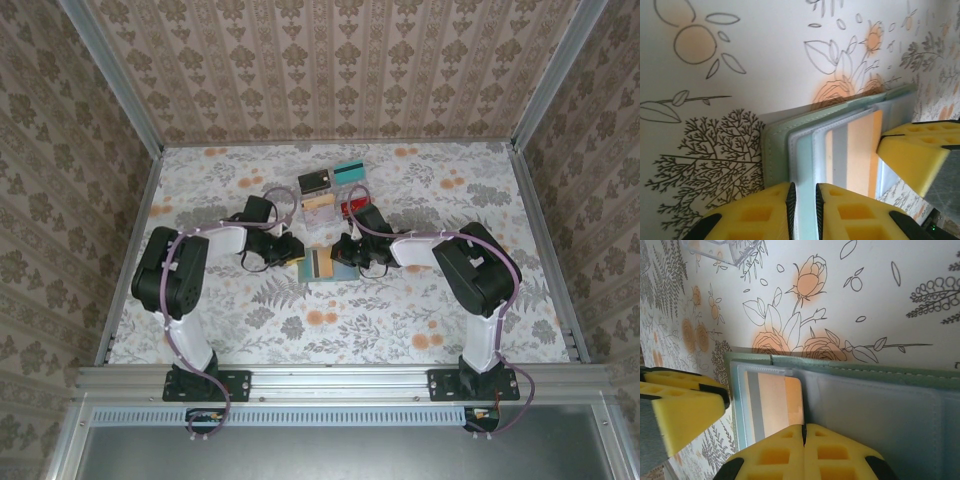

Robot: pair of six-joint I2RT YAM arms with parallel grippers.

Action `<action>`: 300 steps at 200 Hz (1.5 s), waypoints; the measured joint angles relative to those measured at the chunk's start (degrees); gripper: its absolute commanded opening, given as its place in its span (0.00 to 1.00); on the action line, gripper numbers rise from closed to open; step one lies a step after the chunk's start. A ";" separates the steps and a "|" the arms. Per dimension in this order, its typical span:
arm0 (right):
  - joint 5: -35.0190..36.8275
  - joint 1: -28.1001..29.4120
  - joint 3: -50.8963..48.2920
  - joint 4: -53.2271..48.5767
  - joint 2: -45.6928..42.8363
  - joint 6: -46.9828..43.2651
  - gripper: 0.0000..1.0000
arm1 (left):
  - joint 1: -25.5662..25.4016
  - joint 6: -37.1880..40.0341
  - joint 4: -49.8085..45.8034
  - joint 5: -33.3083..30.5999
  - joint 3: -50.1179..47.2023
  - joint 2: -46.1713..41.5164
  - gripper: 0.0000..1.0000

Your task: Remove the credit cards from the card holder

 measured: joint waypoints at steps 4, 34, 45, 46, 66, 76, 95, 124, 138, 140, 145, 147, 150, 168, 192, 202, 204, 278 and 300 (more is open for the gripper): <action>0.00 0.00 0.00 -0.02 0.00 -0.02 0.02 | -0.07 0.00 0.00 0.04 0.00 -0.24 0.21; 0.00 0.00 0.11 -0.42 0.00 -0.04 0.03 | -1.60 0.00 0.07 0.44 0.66 -0.79 0.19; 0.00 0.00 0.13 -0.44 0.00 -0.04 0.05 | -2.19 -0.02 0.22 0.66 0.87 -0.79 0.18; 0.00 0.00 0.13 -0.44 0.00 -0.04 0.05 | -2.21 -0.02 0.22 0.66 0.87 -0.76 0.18; 0.00 0.00 0.13 -0.46 0.00 -0.02 0.08 | -2.91 -0.02 0.28 1.14 1.60 0.07 0.16; -0.02 0.00 0.13 -0.46 0.00 -0.04 0.09 | -3.13 0.00 0.48 1.27 1.84 0.83 0.15; -0.02 0.00 0.20 -0.48 0.02 -0.04 0.12 | -3.26 0.02 0.33 1.22 1.86 2.45 0.15; -0.37 -0.04 0.83 -0.85 0.37 -0.07 0.19 | -3.21 0.48 0.20 1.57 1.90 3.02 0.14; -0.79 -0.04 1.20 -0.83 0.76 -0.04 0.20 | -3.21 0.92 0.07 1.44 1.92 3.02 0.15; -0.85 -0.04 1.25 -0.83 0.81 -0.04 0.20 | -3.21 0.98 0.04 1.44 1.92 3.02 0.14; -1.11 -0.04 1.40 -0.83 0.98 -0.04 0.20 | -3.21 1.16 -0.02 1.42 1.95 3.02 0.15; -1.20 -0.04 1.46 -0.83 1.03 -0.04 0.20 | -3.21 1.22 -0.04 1.42 1.95 3.02 0.15; -1.40 -0.04 1.55 -0.81 1.14 -0.02 0.20 | -3.21 1.31 -0.15 1.38 1.99 3.02 0.15; -2.19 -0.04 1.88 -0.70 1.46 -0.04 0.18 | -3.21 1.79 -0.68 1.14 2.23 3.02 0.14; -2.47 -0.04 1.88 -0.42 1.64 0.11 0.11 | -3.19 2.23 -1.18 0.76 2.38 3.02 0.14; -2.62 -0.07 1.88 -0.31 1.64 0.04 0.07 | -3.19 2.40 -1.49 0.63 2.51 3.02 0.14; -2.64 -0.11 1.86 -0.26 1.64 0.04 0.06 | -3.19 2.45 -1.53 0.61 2.54 3.02 0.14; 1.62 -1.53 -4.68 1.68 -5.75 -0.31 0.00 | -2.82 3.06 -1.75 0.72 2.62 2.91 0.20; 4.15 -1.90 -7.04 1.09 -9.84 -1.03 0.00 | -2.80 3.04 -1.99 0.81 2.73 2.62 0.24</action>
